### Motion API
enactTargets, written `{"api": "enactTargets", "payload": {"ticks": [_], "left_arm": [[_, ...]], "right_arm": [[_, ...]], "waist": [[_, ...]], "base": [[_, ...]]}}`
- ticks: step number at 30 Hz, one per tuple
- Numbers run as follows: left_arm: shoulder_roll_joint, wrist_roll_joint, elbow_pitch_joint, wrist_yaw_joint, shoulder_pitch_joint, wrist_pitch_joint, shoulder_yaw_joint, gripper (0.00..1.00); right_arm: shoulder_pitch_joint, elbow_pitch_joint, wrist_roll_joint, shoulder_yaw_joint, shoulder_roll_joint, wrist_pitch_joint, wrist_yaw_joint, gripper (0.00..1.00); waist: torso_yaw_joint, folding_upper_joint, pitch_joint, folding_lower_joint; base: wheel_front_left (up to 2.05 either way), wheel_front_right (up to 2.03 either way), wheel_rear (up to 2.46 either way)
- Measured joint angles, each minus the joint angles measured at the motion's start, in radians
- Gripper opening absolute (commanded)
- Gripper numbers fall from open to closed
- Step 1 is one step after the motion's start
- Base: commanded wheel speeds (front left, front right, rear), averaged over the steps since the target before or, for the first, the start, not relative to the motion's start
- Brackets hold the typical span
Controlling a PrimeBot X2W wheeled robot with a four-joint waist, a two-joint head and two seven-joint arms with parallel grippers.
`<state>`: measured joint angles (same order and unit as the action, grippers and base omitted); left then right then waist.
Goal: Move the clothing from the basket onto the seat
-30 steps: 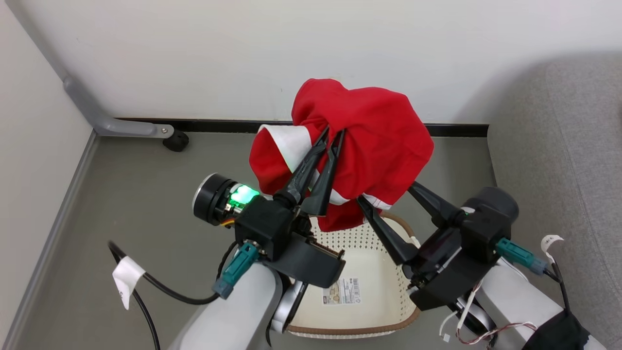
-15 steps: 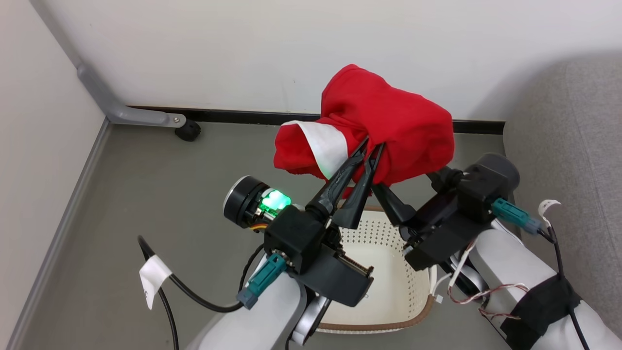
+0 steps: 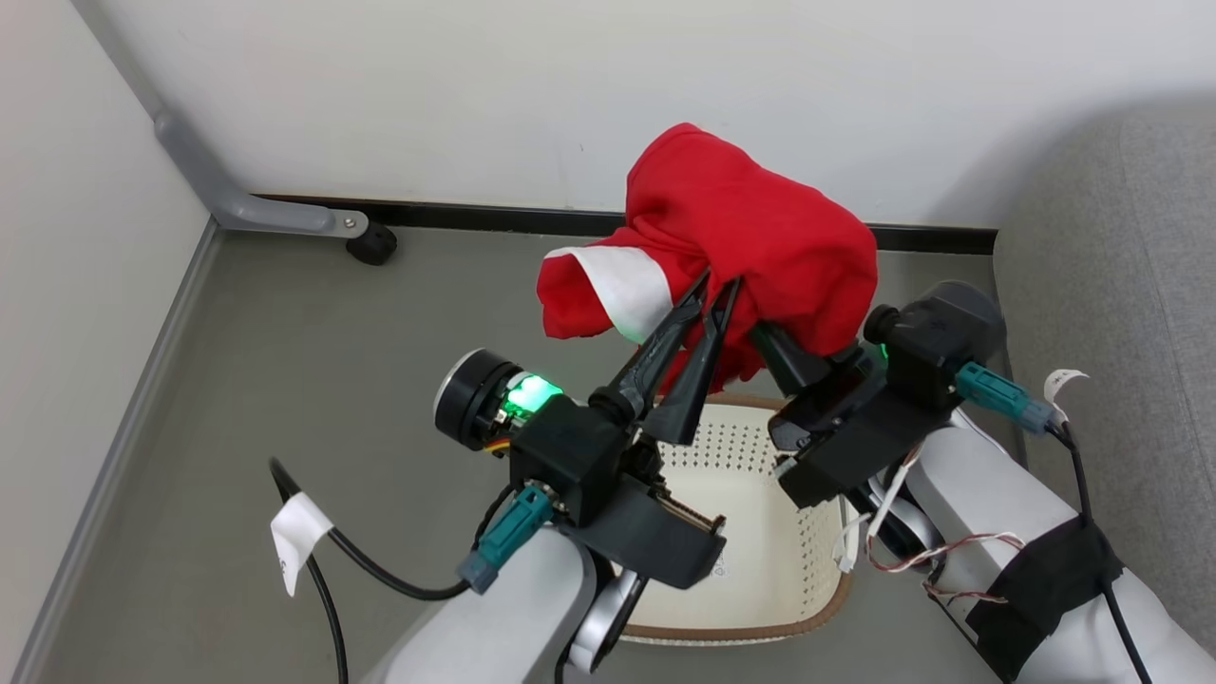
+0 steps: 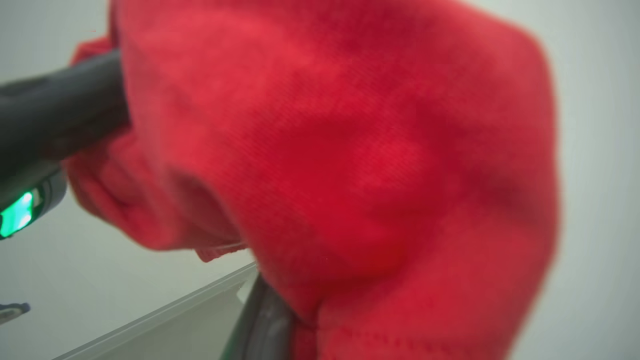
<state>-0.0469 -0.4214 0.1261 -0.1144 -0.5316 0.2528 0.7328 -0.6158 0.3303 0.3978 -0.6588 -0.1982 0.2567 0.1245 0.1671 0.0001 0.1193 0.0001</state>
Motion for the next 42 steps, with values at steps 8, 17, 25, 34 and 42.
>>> {"api": "enactTargets", "payload": {"ticks": [8, 17, 25, 34, 42], "left_arm": [[0.001, 0.0, 0.022, -0.001, 0.001, 0.0, -0.02, 0.94], [0.001, 0.0, 0.057, -0.009, 0.001, 0.0, -0.031, 1.0], [0.001, 0.002, 0.102, -0.009, 0.024, 0.0, -0.057, 1.0], [0.001, 0.01, 0.131, -0.009, 0.05, 0.0, -0.067, 1.0], [0.001, 0.012, 0.149, 0.001, 0.054, 0.0, -0.06, 1.0]], "right_arm": [[0.0, -0.025, 0.018, 0.02, -0.012, 0.0, 0.0, 0.0], [0.0, -0.051, 0.018, 0.042, -0.029, 0.0, 0.0, 0.0], [-0.004, -0.055, 0.026, 0.061, -0.03, 0.0, 0.0, 0.0], [-0.011, -0.051, 0.033, 0.094, -0.049, 0.0, 0.0, 0.0], [-0.011, -0.048, 0.033, 0.111, -0.06, 0.0, 0.0, 0.0]], "waist": [[-0.02, 0.0, 0.008, 0.0], [-0.036, 0.0, 0.011, 0.0], [-0.073, -0.0001, 0.005, 0.0], [-0.135, -0.0001, -0.003, 0.0], [-0.212, 0.0, -0.007, 0.0]], "base": [[0.0, 0.0, 0.0], [0.0, 0.0, 0.0], [0.0, 0.0, 0.0], [0.0, 0.0, 0.0], [0.0, 0.0, 0.0]]}}
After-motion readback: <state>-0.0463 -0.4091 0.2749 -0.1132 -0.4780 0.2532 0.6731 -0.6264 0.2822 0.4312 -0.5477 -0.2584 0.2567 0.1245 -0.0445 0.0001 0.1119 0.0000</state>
